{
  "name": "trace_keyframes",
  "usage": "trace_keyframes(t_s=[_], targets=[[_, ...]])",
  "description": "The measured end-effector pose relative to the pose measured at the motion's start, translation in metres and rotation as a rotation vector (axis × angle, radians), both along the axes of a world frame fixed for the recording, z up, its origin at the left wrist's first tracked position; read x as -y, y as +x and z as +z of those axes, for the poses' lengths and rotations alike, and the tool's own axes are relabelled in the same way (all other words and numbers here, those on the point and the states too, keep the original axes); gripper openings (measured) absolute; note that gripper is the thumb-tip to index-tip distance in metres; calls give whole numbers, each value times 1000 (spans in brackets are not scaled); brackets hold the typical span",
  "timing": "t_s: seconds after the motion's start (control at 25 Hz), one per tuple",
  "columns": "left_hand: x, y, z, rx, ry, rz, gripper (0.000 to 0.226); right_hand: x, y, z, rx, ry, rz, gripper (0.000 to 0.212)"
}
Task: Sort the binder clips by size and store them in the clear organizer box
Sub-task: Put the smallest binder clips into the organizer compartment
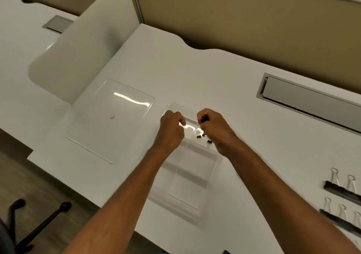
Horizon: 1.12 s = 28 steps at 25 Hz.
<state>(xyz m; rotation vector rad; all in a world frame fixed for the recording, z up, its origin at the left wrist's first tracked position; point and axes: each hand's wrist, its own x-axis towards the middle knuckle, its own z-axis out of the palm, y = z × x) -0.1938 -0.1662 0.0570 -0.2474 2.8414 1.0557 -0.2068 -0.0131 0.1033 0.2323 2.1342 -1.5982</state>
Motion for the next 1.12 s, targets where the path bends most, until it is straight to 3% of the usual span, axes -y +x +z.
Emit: trace_keyframes(t_s=[0.24,0.44,0.64,0.84,1.12], targets=[[19,-35,-25,32,-290,-247,31,45,-37,-30,-188,298,241,24],[28,-27,-42,-125,-300,-275,26,54,-39,-51,-332,502,377,26],[36,-2,-58,-354,-336,-117,31,63,-32,-61,-368,587,462,15],[38,15,-70,-240,-275,-107,56,69,-29,-71,-381,684,568,21],[40,11,-73,-260,-262,-133,56,62,-27,-64,-372,657,558,26]])
